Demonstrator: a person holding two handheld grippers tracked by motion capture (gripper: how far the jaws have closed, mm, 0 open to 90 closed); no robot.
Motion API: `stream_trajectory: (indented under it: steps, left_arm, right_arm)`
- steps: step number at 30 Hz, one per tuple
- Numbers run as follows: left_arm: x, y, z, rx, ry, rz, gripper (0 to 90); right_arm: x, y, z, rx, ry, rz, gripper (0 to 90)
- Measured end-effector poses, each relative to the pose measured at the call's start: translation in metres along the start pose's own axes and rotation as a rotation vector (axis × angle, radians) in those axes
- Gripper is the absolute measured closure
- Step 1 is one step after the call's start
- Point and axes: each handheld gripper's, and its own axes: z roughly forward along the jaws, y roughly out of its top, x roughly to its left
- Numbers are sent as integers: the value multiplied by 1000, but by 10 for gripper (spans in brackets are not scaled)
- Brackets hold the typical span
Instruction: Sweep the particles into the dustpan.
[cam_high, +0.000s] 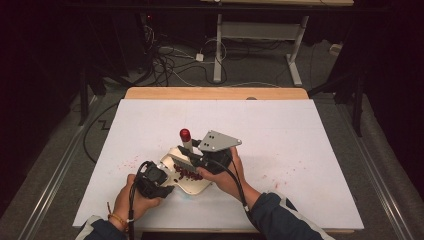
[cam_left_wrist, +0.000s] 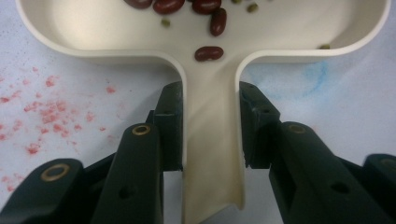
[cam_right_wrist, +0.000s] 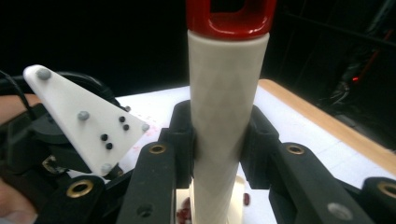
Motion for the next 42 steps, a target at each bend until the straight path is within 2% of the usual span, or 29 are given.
stream_trajectory:
  steps: [4,6,9,12,15,16,17,19,20,22,24,26,29,31,33,34,35,37,40,42]
  left_arm:
    - [1,0,0,-6,-4,-5,642]
    - [2,-1,-1,-4,0,11,642]
    - [5,-4,-3,-5,-3,10,642]
    - [11,-10,-8,-9,-6,-8,642]
    - [15,-15,-11,0,-4,-12,642]
    - [15,-15,-11,0,-4,-12,642]
    - [17,-17,-12,-2,-7,-19,641]
    - [19,-18,-13,4,-9,-15,642]
    - [20,-19,-14,6,-9,-12,642]
    - [21,-19,-14,16,-11,-3,641]
    - [22,-18,-14,20,-10,3,642]
    - [23,-17,-14,25,-10,8,642]
    - [23,-17,-14,40,-9,21,642]
    - [23,-17,-14,46,-8,25,642]
    - [22,-16,-13,50,-5,25,642]
    - [22,-16,-13,50,-4,26,642]
    - [22,-16,-13,51,-4,24,642]
    - [21,-16,-13,54,-1,24,641]
    - [18,-15,-12,54,-1,16,642]
    - [16,-13,-10,56,4,19,641]
  right_arm:
    - [-5,2,-5,-27,-19,0,701]
    - [-10,4,-11,-42,-40,5,700]
    - [-23,7,-23,-70,-73,19,700]
    - [-38,11,-31,-86,-117,25,701]
    - [-51,11,-35,-104,-158,35,700]
    - [-51,11,-35,-104,-158,35,700]
    - [-59,10,-31,-91,-183,22,700]
    - [-62,9,-29,-86,-188,16,700]
    - [-68,6,-20,-65,-202,12,700]
    - [-70,4,-17,-59,-204,9,700]
    - [-74,0,-5,-44,-211,0,701]
    - [-78,-6,8,-25,-198,11,701]
    - [-77,-11,17,2,-187,6,701]
    - [-69,-10,20,-4,-152,-5,701]
    - [-66,-11,21,-5,-137,-5,701]
    - [-60,-11,22,-6,-118,-5,700]
    - [-48,-11,22,-8,-91,-13,699]
    - [-38,-10,20,-23,-55,9,700]
    - [-25,-7,16,-30,-31,-1,702]
    - [-15,-4,14,-46,13,-18,702]
